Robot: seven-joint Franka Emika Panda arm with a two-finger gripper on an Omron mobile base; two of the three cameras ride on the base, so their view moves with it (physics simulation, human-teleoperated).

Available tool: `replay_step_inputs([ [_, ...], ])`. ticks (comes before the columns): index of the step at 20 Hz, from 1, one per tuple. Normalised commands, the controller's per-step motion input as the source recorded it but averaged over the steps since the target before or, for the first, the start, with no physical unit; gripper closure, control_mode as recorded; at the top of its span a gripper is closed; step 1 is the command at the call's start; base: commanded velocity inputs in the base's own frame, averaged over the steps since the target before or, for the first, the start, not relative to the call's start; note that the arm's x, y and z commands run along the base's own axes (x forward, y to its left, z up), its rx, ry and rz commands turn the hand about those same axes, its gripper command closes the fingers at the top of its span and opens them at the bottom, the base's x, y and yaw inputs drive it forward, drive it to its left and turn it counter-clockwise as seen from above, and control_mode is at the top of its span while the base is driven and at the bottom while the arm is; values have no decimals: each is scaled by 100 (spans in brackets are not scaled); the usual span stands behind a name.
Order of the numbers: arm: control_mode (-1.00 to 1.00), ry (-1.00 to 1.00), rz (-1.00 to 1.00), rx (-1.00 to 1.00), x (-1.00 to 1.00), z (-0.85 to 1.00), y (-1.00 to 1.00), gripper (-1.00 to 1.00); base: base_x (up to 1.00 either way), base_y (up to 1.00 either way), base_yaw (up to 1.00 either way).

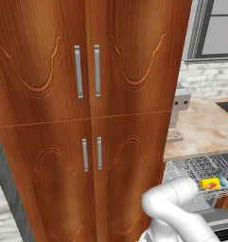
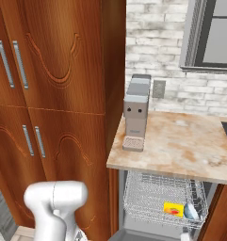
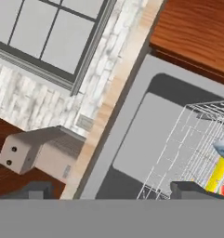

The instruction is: Pick up the cup and bowl from the counter, place them in the dishwasher, and close the dishwasher door.

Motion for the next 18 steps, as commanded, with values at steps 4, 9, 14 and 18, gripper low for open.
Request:
replay_step_inputs([
  [4, -100, -25, 0, -13, -82, 84, 0, -100, 0, 0, 0],
  [9, -100, -19, 0, -6, -63, 53, 0, -100, 0, 0, 0],
  [14, -100, -11, 1, -4, -57, -12, 0, -100, 0, 0, 0],
  [18, -100, -4, 1, -3, -70, -42, 1, -100, 0, 0, 0],
])
